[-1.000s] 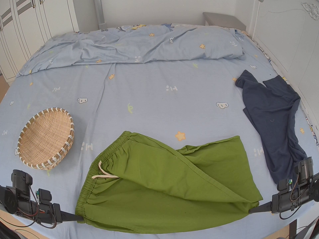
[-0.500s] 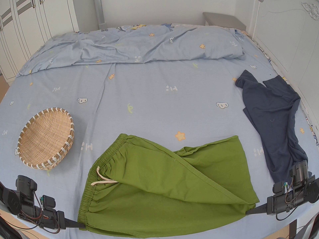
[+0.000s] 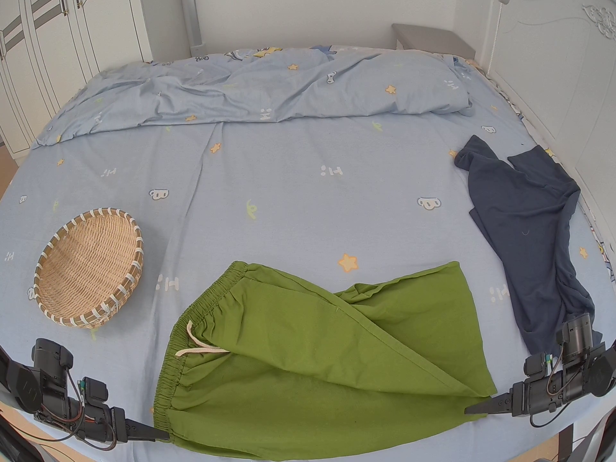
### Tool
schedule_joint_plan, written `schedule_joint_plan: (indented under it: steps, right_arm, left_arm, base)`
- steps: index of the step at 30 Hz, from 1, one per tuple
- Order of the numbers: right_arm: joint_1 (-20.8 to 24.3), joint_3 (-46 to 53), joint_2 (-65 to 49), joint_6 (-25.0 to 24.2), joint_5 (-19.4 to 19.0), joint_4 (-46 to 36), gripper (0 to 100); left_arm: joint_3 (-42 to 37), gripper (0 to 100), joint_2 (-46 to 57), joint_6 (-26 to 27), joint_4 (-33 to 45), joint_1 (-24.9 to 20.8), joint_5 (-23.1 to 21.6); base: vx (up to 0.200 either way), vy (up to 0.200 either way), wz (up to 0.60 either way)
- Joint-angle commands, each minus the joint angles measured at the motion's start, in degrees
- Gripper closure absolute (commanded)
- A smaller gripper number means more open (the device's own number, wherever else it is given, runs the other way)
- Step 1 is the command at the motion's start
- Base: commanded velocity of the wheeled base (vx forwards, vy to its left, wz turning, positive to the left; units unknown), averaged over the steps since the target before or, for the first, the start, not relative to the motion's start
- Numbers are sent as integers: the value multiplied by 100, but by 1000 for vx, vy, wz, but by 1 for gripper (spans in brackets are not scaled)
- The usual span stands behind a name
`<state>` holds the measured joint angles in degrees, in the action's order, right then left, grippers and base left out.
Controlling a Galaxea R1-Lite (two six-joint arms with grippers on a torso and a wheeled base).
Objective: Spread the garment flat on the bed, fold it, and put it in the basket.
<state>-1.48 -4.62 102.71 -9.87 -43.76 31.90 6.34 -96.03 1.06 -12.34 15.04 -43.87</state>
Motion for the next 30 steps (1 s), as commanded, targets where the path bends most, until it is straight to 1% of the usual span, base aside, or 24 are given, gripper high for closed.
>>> schedule_joint_plan:
  steps: [1,6,8,10,12,14,17,18,19,21,22,23,25,28,29,30]
  right_arm:
    - [16,128,-40,3,-9,79,0]
    - [-37,462,-374,-6,-27,580,0]
    - [-55,462,-471,-6,-36,580,0]
    - [-186,462,-901,-23,-27,457,0]
    - [-318,462,-1235,-41,-27,448,0]
    - [-494,453,-1517,-41,-27,440,0]
    - [-696,453,-1815,-50,-18,431,0]
    - [-705,453,-1833,-50,-18,422,0]
    - [-767,453,-1921,-50,-18,413,0]
    - [-863,436,-2000,-50,-18,422,0]
    - [-898,418,-2018,-58,-18,422,0]
    - [-1021,286,-2149,-58,-18,422,0]
    - [-1136,67,-2273,-67,-18,396,0]
    - [-1162,-478,-2281,-67,-18,176,0]
    - [-1153,-558,-2281,-67,-18,132,0]
    - [-1109,-927,-2246,-67,-18,-53,0]
  left_arm:
    - [16,0,5,-9,-6,51,-16]
    - [34,0,427,-71,3,253,-25]
    - [43,0,550,-97,30,289,-25]
    - [210,0,1007,-220,241,368,-25]
    - [526,0,1385,-405,575,403,-16]
    - [974,0,1675,-572,1067,359,-7]
    - [1686,0,1991,-572,1902,280,107]
    - [1766,0,2009,-572,1981,262,125]
    - [2196,0,2053,-572,2341,113,169]
    - [2688,0,2053,-598,2587,-151,186]
    - [2794,0,2035,-607,2614,-204,186]
    - [3198,0,1886,-625,2666,-423,186]
    - [3558,0,1640,-633,2640,-643,186]
    - [4165,0,1139,-633,2605,-907,186]
    - [4253,0,1051,-625,2596,-942,186]
    - [4569,0,699,-607,2578,-1065,186]
  base:
    - [0,0,0]
    - [0,0,0]
    - [0,0,0]
    - [0,0,0]
    - [0,0,0]
    - [0,0,0]
    - [0,0,0]
    - [0,0,0]
    - [0,0,0]
    - [0,0,0]
    - [0,0,0]
    - [0,0,0]
    - [0,0,0]
    - [0,0,0]
    - [0,0,0]
    - [0,0,0]
